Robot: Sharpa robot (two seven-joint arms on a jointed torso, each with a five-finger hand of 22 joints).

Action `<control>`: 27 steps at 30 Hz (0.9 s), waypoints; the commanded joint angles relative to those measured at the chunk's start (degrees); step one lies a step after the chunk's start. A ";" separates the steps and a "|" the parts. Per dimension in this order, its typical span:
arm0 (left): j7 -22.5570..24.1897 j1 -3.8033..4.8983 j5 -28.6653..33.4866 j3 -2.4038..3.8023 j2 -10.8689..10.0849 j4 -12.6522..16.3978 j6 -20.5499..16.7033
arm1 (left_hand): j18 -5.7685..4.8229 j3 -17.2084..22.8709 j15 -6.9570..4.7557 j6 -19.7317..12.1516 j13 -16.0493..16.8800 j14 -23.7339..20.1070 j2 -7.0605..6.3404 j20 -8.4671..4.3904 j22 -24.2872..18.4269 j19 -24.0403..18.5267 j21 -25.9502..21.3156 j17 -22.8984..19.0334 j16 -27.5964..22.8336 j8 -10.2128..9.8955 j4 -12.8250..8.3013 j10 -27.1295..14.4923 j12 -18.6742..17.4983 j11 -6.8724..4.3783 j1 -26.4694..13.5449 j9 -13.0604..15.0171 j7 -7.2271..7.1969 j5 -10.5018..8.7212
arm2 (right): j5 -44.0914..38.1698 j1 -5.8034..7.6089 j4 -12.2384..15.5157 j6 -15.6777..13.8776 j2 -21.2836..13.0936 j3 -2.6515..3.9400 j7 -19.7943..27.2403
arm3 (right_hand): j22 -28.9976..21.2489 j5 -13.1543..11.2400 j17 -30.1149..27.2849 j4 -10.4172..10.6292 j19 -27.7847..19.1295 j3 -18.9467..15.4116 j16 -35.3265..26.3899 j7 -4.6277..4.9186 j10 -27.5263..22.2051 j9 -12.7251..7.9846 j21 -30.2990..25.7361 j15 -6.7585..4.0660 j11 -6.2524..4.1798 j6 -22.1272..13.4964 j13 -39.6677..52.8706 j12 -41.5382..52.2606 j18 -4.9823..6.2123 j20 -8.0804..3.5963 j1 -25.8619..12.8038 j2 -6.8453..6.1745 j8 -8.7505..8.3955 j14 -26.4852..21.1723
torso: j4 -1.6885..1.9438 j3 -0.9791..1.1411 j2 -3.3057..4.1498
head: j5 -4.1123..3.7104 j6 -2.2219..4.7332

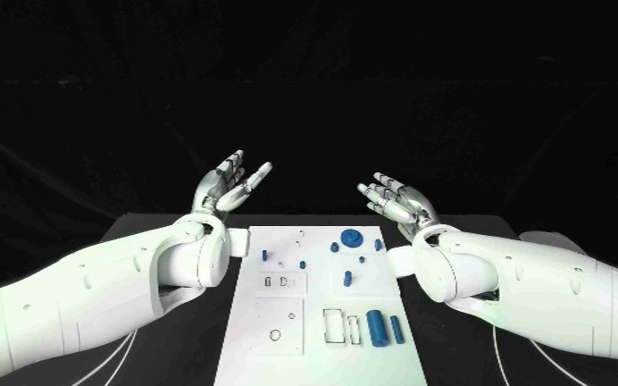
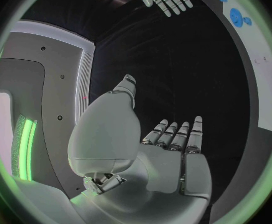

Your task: Assemble the parts on the task board

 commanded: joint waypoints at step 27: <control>1.10 1.09 -3.13 0.25 -9.34 9.38 7.88 | 7.14 9.65 -4.70 39.13 2.59 46.99 4.54 -1.52 3.52 38.68 12.82 9.92 13.52 11.93 -3.28 48.62 5.63 1.23 10.84 6.98 5.38 -0.29 | -49.21 5.41 -5.91 5.01 0.04 -0.30 -8.33 | 2.33 -2.87 4.99 -9.23 34.54 9.52 8.89 5.70 44.10 7.36 9.98 -4.47 -3.46 38.45 1.98 2.52 3.98 -0.91 11.45 -5.49 11.56 42.12 | 0.10 0.16 5.61 | -0.86 -0.35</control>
